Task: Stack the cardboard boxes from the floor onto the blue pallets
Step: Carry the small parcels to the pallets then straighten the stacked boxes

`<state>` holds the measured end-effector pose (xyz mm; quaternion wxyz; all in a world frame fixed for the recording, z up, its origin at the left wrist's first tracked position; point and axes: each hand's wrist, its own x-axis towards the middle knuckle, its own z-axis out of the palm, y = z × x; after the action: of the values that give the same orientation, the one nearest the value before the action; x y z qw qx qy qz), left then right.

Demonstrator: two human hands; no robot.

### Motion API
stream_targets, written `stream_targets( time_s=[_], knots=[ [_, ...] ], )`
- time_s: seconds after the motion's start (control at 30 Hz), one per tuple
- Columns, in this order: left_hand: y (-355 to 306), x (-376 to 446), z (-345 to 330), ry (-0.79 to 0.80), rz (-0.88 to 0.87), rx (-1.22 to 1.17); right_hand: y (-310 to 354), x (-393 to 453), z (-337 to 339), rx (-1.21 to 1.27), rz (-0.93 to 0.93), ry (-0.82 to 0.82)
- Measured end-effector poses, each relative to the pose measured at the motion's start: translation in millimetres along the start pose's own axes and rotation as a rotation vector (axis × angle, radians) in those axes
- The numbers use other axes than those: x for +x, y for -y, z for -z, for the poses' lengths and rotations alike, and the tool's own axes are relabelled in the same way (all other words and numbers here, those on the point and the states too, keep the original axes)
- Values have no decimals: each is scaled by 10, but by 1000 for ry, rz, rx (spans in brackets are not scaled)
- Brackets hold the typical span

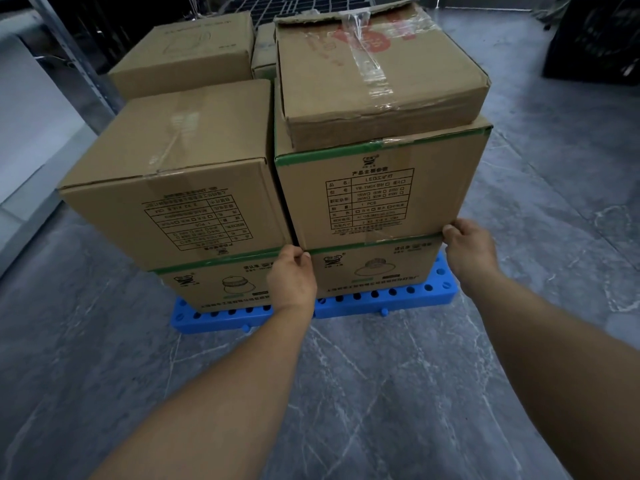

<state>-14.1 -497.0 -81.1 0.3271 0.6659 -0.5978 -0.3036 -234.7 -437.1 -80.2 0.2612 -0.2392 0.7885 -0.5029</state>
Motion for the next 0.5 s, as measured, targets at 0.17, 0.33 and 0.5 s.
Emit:
stream_targets(
  time_s=[0.17, 0.33, 0.5],
  knots=[
    [-11, 5, 2, -35, 43, -38, -6, -56, -14, -62, 14, 8],
    [-16, -22, 11, -22, 67, -78, 2, -69, -27, -78, 16, 12],
    [135, 162, 281, -165, 152, -88, 11, -76, -50, -116, 21, -14]
  ],
)
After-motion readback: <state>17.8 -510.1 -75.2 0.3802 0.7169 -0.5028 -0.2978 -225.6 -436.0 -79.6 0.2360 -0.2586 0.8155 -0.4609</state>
